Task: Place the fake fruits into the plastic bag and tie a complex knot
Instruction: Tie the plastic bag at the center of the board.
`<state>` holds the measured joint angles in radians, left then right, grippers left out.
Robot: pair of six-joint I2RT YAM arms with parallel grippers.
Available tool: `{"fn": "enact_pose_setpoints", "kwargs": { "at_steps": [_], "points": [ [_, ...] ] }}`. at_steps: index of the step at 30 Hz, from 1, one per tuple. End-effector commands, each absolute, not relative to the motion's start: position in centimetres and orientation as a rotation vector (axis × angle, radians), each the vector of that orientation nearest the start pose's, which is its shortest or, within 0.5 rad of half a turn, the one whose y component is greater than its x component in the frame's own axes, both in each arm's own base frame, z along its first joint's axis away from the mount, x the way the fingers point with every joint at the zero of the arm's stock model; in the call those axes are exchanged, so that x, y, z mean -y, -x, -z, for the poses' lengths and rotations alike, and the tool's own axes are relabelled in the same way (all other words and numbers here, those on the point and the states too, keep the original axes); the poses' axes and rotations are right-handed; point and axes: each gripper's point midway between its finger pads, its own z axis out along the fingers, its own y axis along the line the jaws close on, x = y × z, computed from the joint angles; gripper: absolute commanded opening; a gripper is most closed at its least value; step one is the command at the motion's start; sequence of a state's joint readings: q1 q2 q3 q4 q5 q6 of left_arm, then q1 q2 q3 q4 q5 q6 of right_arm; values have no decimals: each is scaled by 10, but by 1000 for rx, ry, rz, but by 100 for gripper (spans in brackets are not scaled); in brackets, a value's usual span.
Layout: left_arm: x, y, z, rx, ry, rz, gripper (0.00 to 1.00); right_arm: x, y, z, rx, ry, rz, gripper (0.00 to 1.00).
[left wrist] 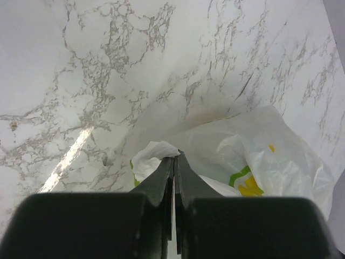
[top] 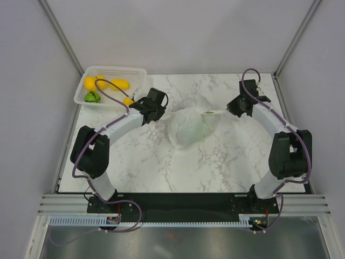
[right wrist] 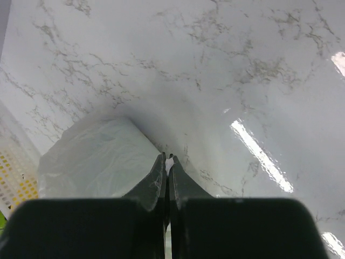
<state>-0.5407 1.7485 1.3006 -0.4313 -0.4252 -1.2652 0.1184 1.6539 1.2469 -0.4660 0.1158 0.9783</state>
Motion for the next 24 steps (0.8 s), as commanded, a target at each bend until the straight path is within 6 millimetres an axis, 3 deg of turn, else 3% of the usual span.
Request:
{"fn": "enact_pose_setpoints", "kwargs": {
  "at_steps": [1, 5, 10, 15, 20, 22, 23, 24],
  "points": [
    [66, -390, -98, -2061, 1117, -223, 2, 67, -398, -99, -2080, -1359, 131, 0],
    [55, -390, -96, -2066, 1125, -249, 2, 80, -392, -101, -2059, -1376, 196, 0],
    [46, -414, -134, -2004, 1034, -286, 2, 87, -402, -120, -2027, -1372, 171, 0],
    [43, -444, -188, -1908, 983, -268, 2, 80, -433, -163, -1962, -1324, 54, 0],
    [47, -464, -212, -1899, 953, -214, 2, 56, -469, -190, -1977, -1231, -128, 0],
    [56, -470, -219, -1913, 940, -154, 7, 49, -476, -192, -1977, -1232, -168, 10],
    [59, -471, -220, -1918, 939, -132, 14, 46, -479, -194, -1977, -1232, -185, 27],
    [67, -472, -222, -1939, 928, -81, 31, 44, -480, -194, -1984, -1223, -196, 35]
  ]
}}
